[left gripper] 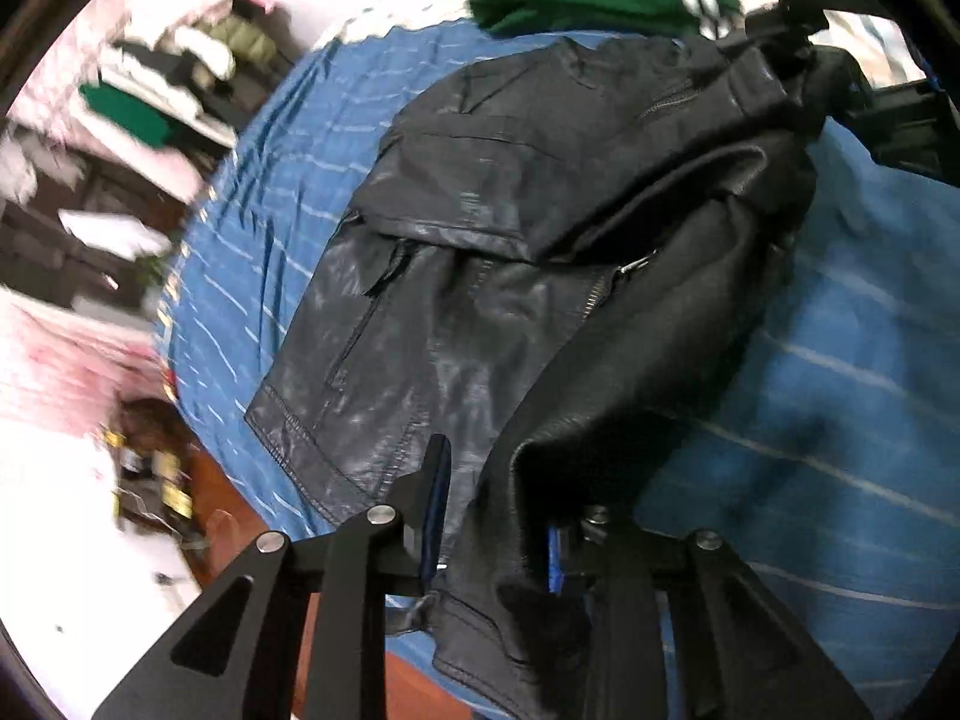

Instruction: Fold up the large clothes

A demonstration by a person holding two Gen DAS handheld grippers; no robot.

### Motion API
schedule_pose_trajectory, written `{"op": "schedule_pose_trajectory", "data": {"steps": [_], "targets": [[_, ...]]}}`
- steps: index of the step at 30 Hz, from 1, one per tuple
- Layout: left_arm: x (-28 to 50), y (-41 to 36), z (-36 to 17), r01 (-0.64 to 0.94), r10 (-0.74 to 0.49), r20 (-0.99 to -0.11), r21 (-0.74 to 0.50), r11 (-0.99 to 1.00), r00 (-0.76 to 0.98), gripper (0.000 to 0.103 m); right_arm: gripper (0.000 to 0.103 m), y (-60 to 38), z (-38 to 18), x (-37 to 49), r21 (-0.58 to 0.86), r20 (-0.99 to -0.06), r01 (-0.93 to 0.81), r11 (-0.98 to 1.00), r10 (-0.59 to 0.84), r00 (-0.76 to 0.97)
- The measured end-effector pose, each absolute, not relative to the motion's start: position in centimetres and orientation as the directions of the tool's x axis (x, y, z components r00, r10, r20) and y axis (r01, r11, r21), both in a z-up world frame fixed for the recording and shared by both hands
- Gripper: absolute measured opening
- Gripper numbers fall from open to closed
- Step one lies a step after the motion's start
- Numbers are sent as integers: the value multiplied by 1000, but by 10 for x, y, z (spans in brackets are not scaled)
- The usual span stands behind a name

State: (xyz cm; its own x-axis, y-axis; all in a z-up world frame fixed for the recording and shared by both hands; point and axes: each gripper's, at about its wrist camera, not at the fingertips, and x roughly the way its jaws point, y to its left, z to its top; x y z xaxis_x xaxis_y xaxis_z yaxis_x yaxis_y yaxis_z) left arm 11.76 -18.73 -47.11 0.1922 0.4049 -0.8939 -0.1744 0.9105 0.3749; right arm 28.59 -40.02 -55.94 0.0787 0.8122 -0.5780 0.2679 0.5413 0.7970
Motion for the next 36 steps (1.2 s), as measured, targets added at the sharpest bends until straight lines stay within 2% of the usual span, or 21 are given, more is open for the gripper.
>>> {"op": "schedule_pose_trajectory", "data": {"steps": [4, 8, 13, 14, 15, 16, 17, 18, 20, 25, 28, 34, 36], "targets": [[131, -125, -448, -243, 299, -937, 251, 937, 183, 26, 27, -334, -499, 296, 765, -634, 180, 618, 772, 48], [150, -49, -442, -325, 252, -949, 182, 928, 187, 26, 27, -244, -461, 324, 694, -716, 88, 714, 698, -19], [169, 41, -463, -402, 183, -969, 102, 910, 169, 32, 28, -130, -482, 361, 589, -800, 52, 806, 591, -107], [170, 56, -467, -425, 169, -972, 86, 901, 162, 36, 28, -113, -490, 366, 577, -807, 43, 816, 577, -125], [170, 71, -472, -446, 162, -974, 77, 892, 158, 47, 29, -89, -507, 374, 555, -820, 22, 831, 552, -152], [169, 85, -474, -464, 156, -974, 62, 884, 166, 58, 37, -66, -520, 379, 544, -825, 7, 839, 535, -183], [168, 96, -477, -477, 160, -973, 63, 876, 166, 85, 48, -51, -532, 383, 539, -824, -11, 842, 525, -214], [165, 105, -478, -488, 168, -972, 67, 870, 165, 93, 54, -40, -542, 384, 542, -819, -23, 840, 522, -238], [159, 118, -478, -507, 171, -971, 64, 859, 168, 93, 85, -25, -545, 386, 568, -806, -51, 821, 543, -237], [165, 120, -482, -499, 154, -976, 57, 865, 154, 94, 87, -40, -508, 376, 453, -891, -224, 863, 449, -72], [181, 105, -492, -474, 137, -978, 45, 879, 160, 94, 87, -68, -502, 372, 373, -924, -256, 892, 381, -16], [204, 94, -565, -489, 152, -986, 99, 867, 71, 94, 87, -182, -530, 394, 378, -924, -96, 921, 382, 17], [203, 101, -587, -519, 107, -993, 64, 852, 54, 99, 87, -207, -556, 410, 382, -924, -45, 923, 383, 22]]}}
